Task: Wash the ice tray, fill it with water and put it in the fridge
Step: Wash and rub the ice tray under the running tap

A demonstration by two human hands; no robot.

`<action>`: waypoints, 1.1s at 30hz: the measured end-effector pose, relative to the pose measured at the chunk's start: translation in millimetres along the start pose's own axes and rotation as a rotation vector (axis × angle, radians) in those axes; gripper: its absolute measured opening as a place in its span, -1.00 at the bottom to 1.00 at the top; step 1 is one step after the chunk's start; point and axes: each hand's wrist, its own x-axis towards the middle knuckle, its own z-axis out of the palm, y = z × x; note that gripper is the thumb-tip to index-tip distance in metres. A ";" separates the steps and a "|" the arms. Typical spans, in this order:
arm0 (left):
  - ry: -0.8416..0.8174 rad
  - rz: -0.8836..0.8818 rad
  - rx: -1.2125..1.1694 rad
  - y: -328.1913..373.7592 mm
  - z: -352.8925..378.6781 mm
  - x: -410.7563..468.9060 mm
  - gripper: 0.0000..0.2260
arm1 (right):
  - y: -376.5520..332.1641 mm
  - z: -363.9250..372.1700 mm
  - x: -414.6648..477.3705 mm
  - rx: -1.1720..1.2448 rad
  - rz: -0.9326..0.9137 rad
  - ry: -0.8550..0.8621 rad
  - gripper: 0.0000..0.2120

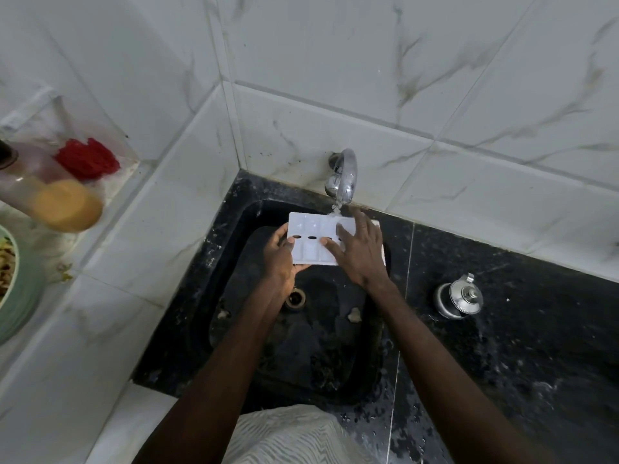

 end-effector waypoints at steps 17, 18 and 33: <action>0.180 -0.253 -0.215 -19.2 -10.3 12.5 -0.76 | -5.2 12.0 -29.8 0.331 0.151 -0.207 -0.44; 0.171 -0.257 -0.236 -22.1 -8.2 12.7 -0.71 | -6.4 11.1 -32.3 0.335 0.160 -0.213 -0.45; 0.138 -0.143 -0.316 -16.3 -13.4 23.7 -0.52 | 4.6 -9.5 -13.3 0.139 0.147 -0.152 -0.53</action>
